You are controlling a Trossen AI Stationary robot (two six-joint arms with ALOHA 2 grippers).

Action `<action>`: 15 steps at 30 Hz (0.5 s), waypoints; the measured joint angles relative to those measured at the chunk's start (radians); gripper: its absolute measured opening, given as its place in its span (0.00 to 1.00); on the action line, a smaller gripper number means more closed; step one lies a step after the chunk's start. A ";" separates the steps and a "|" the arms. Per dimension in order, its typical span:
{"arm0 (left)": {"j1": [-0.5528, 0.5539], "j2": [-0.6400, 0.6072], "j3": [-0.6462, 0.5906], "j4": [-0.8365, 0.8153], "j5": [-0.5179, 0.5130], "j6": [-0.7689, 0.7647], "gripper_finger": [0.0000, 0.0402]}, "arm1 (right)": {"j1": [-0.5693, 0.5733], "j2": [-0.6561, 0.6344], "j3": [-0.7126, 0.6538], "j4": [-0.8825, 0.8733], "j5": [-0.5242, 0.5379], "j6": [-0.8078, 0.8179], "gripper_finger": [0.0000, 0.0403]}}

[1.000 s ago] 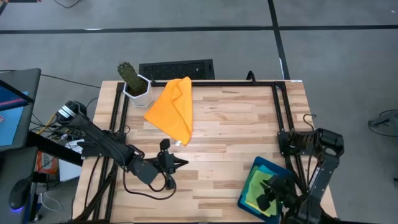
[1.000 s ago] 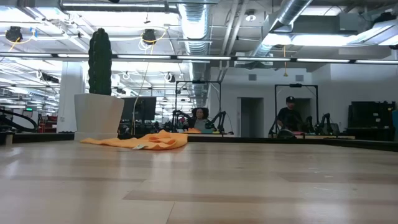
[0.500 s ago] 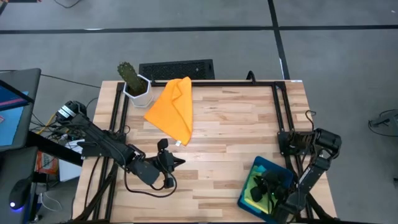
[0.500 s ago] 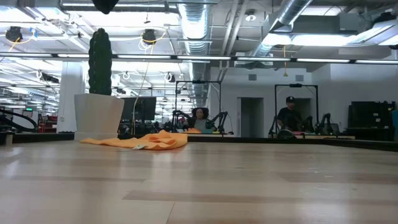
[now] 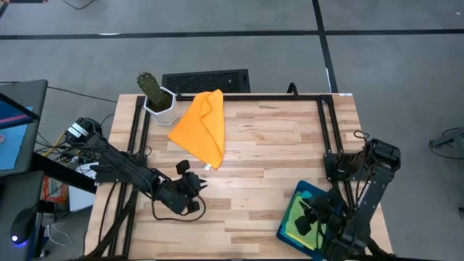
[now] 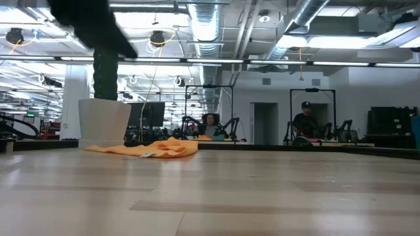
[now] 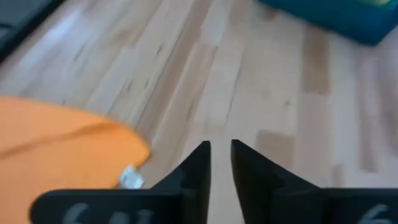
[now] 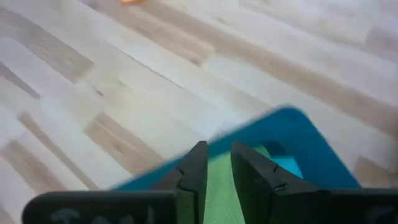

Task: Fold microfiber towels
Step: Fold the orange microfiber towel

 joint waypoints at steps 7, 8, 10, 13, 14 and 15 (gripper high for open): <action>0.171 0.000 -0.276 0.369 0.005 0.035 0.23 | -0.135 -0.016 0.039 0.009 0.059 -0.228 0.24; 0.206 0.001 -0.300 0.423 0.023 0.073 0.24 | -0.153 -0.016 0.039 0.014 0.060 -0.257 0.24; 0.270 0.001 -0.323 0.503 0.063 0.150 0.24 | -0.183 -0.016 0.039 0.027 0.060 -0.303 0.24; 0.341 0.005 -0.325 0.509 0.141 0.233 0.24 | -0.212 -0.016 0.040 0.045 0.061 -0.346 0.24; 0.354 0.017 -0.325 0.525 0.166 0.254 0.24 | -0.218 -0.016 0.040 0.050 0.064 -0.356 0.24; 0.361 0.028 -0.325 0.538 0.190 0.269 0.24 | -0.223 -0.015 0.040 0.051 0.067 -0.359 0.24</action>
